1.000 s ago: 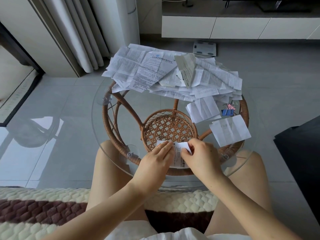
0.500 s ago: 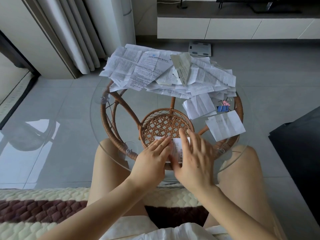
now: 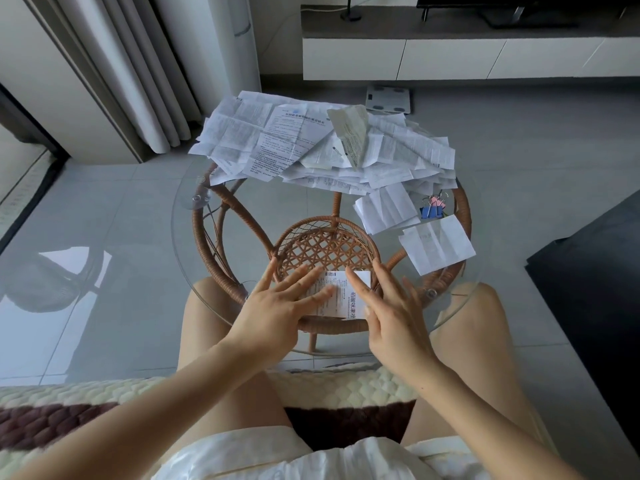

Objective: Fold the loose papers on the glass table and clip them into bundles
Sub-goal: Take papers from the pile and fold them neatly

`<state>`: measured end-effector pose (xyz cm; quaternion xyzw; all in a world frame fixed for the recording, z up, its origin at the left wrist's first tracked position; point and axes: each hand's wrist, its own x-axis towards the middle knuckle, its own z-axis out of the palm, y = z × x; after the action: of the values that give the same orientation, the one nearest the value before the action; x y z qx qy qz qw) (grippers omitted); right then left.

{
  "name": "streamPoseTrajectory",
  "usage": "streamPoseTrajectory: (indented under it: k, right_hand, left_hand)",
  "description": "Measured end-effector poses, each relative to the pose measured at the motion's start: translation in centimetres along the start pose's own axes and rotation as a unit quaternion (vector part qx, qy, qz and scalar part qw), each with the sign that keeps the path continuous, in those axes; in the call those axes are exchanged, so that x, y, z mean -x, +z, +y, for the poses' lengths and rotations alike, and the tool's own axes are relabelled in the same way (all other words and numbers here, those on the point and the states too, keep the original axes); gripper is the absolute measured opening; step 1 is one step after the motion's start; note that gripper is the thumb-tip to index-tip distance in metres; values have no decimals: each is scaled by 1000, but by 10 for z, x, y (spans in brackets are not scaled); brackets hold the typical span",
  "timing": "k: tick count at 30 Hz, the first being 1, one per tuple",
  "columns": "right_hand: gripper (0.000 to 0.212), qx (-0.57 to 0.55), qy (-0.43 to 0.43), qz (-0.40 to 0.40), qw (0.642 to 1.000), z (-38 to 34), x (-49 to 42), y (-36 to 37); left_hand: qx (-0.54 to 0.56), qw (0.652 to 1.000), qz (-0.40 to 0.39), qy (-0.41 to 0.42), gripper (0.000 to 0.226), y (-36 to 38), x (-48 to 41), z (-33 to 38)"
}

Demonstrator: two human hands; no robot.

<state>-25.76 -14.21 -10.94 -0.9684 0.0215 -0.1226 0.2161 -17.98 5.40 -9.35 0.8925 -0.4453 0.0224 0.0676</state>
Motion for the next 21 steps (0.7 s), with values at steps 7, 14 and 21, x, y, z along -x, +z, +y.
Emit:
streamPoseTrajectory:
  k: [7,14,21]
  right_hand:
    - [44,102,-147,-89,980,10,11,-16]
    - [38,195,-267,-38,943,17,21,-27]
    - [24,-219,-36,4,975,17,24,-67]
  left_hand:
    - [16,999,24,44,57,-6,7,-1]
    - [-95,990,-18,104,62,2,26,14]
    - [224,969,101,-41,38,-32,5,47]
